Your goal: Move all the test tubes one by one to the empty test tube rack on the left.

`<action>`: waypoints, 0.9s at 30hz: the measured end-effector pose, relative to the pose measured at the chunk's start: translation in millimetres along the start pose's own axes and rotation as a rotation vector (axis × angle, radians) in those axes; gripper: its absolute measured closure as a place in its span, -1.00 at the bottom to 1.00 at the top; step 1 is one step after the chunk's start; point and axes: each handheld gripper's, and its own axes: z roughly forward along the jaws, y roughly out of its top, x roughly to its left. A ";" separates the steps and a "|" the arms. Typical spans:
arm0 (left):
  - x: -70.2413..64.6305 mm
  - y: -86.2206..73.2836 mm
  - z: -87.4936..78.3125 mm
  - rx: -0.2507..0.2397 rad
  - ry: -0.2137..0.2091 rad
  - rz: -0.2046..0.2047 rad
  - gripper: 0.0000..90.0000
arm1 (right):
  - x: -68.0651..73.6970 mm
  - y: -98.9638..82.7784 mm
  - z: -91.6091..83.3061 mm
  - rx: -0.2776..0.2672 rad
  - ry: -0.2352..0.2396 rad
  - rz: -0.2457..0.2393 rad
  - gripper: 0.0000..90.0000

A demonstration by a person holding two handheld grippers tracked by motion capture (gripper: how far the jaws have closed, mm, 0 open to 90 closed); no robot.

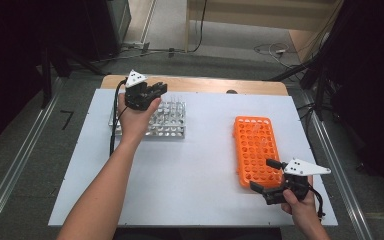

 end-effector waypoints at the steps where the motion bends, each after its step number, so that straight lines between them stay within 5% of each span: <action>1: 0.4 -0.3 1.9 0.003 0.003 -0.001 0.68 | -0.4 0.0 -0.1 -0.004 0.000 -0.001 -1.00; 11: 4.3 -6.4 21.6 0.005 0.056 -0.003 0.68 | -1.4 -0.5 -0.9 -0.007 -0.002 0.005 -1.00; 27: 2.1 -21.5 35.0 0.124 0.092 0.008 0.66 | -3.9 -0.8 -2.2 -0.014 -0.008 0.011 -1.00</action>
